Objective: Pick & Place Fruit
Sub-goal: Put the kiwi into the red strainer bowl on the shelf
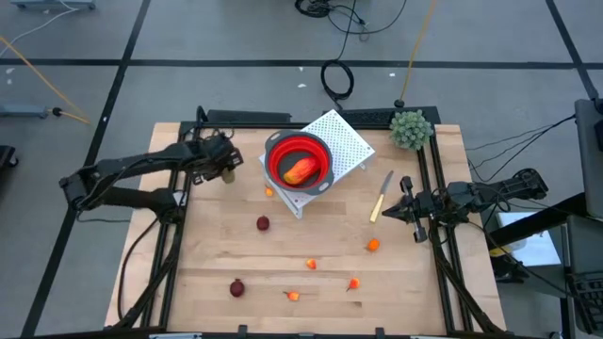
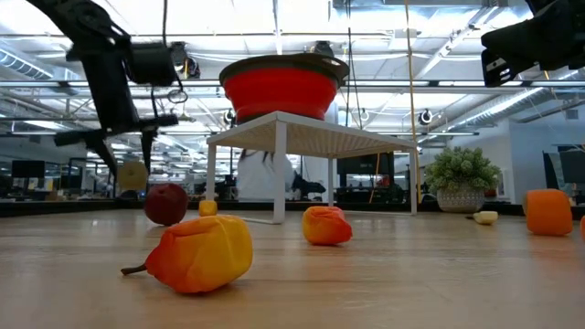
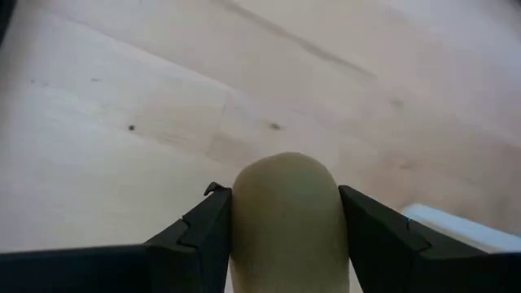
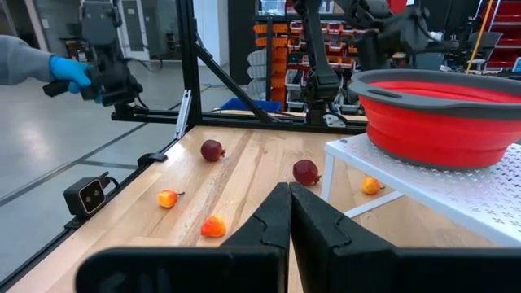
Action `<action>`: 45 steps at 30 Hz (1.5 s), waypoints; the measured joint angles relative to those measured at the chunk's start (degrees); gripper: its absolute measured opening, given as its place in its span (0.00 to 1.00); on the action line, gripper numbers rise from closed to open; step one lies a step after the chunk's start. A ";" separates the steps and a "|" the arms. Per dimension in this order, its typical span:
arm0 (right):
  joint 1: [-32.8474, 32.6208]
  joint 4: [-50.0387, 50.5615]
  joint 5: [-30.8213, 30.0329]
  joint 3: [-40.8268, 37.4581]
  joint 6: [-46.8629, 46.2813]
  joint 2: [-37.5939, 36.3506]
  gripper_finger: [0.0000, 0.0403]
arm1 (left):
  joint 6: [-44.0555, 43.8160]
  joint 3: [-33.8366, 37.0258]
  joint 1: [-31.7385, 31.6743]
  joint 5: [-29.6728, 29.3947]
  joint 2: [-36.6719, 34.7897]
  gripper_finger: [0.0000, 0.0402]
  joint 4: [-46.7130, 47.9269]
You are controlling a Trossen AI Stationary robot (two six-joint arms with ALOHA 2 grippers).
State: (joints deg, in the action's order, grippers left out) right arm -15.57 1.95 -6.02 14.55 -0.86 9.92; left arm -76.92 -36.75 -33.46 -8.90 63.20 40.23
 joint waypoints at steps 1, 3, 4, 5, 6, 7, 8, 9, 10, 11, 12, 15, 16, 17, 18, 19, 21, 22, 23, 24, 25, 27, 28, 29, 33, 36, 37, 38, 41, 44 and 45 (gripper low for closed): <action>0.00 0.00 0.00 0.02 0.00 0.02 0.00 | -0.39 0.00 0.27 -0.32 -1.41 0.48 -0.20; -0.02 0.00 0.03 0.00 0.00 0.02 0.00 | -1.69 0.00 0.91 -1.55 -4.19 0.48 -0.41; 0.00 0.00 0.03 0.00 0.00 0.02 0.00 | -2.36 0.00 1.33 -2.34 -5.68 0.48 -0.39; -0.01 -0.01 0.03 0.01 0.00 0.01 0.00 | -3.03 0.00 1.73 -3.25 -7.22 0.47 -0.54; -0.01 0.00 0.03 0.00 -0.01 0.00 0.00 | -3.74 0.00 2.13 -4.11 -8.64 0.46 -0.89; -0.02 0.00 0.03 0.02 0.00 0.01 0.00 | -4.36 0.00 2.51 -5.19 -10.18 0.46 -1.25; -0.01 0.00 0.03 0.00 0.00 0.00 0.00 | -4.85 0.00 2.84 -6.34 -11.67 0.46 -1.74; 0.00 0.00 0.03 0.00 0.00 0.02 0.00 | -5.04 0.00 3.15 -7.39 -13.13 0.46 -2.56; -0.02 0.00 0.05 0.02 0.00 0.00 0.00 | -5.35 -0.02 3.51 -8.26 -14.57 0.46 -3.71; 0.00 0.01 0.05 0.00 0.00 0.00 0.00 | -5.73 -0.06 3.81 -9.06 -15.96 0.46 -5.10; -0.01 0.00 0.05 0.00 0.00 0.00 0.00 | -5.78 -0.08 4.12 -9.70 -17.19 0.47 -6.69; 0.00 0.00 0.05 0.00 0.00 0.02 0.00 | -5.16 -0.09 5.21 -11.56 -20.02 0.49 -12.84; 0.00 0.00 0.05 0.02 0.00 0.00 0.00 | -4.72 -0.09 5.62 -12.13 -20.65 0.49 -15.07; -0.02 0.00 0.05 0.00 0.00 0.02 0.00 | -4.39 -0.11 5.98 -12.45 -21.14 0.49 -17.52; -0.02 0.02 0.05 0.01 0.00 0.01 0.00 | -3.99 -0.11 6.35 -12.85 -21.44 0.49 -19.82; -0.02 0.03 0.05 0.00 0.00 0.00 0.00 | -3.42 -0.12 6.68 -13.30 -21.64 0.48 -22.07; -0.01 0.03 0.05 0.00 0.00 0.00 0.00 | -2.00 -0.13 7.37 -13.69 -21.67 0.47 -26.68; -0.02 0.03 0.05 0.00 0.00 0.01 0.00 | -1.61 -0.13 7.69 -13.69 -21.64 0.46 -28.94; -0.02 0.03 0.05 0.00 0.00 0.00 0.00 | -1.45 -0.13 7.95 -13.69 -21.64 0.46 -31.02; -0.02 0.03 0.05 0.00 0.00 0.02 0.00 | -1.39 -0.13 8.26 -13.67 -21.64 0.46 -32.92; 0.00 0.03 0.05 0.00 0.00 0.02 0.00 | -1.23 -0.15 8.60 -13.66 -21.64 0.46 -34.75; -0.01 0.05 0.05 0.01 0.00 0.02 0.00 | 0.01 -0.15 9.55 -13.68 -21.63 0.47 -38.24; -0.02 0.05 0.04 0.00 0.00 0.02 0.00 | 0.70 -0.15 10.04 -13.66 -21.61 0.48 -40.04; -0.02 0.05 0.05 0.01 0.00 0.02 0.00 | 1.51 -0.15 10.55 -13.66 -21.59 0.49 -41.78; 0.00 0.13 0.05 0.00 0.00 0.02 0.00 | 7.13 -0.15 12.78 -12.36 -21.59 0.49 -49.96; -0.01 0.36 0.05 0.01 0.24 0.00 0.00 | 12.50 -0.17 14.31 -9.64 -21.59 0.47 -55.25; -0.02 0.51 0.05 0.00 0.41 0.02 0.00 | 14.36 -0.18 14.82 -8.67 -21.59 0.47 -56.71; -0.02 0.65 0.05 0.02 0.48 0.00 0.00 | 16.16 -0.20 15.32 -7.76 -21.59 0.46 -57.95; -0.02 1.05 0.05 0.01 0.48 0.02 0.00 | 20.86 -0.20 16.97 -5.85 -21.58 0.46 -60.76; -0.02 1.80 0.05 0.00 0.48 0.01 0.00 | 24.67 -0.20 18.72 -5.64 -21.59 0.48 -62.65; 0.00 1.88 0.05 0.01 0.48 0.02 0.00 | 25.89 -0.20 19.25 -5.64 -21.59 0.49 -63.22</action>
State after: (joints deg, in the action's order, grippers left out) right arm -15.57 3.83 -5.98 14.56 -0.38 9.93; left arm -51.03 -36.95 -14.21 -14.55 41.61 -22.99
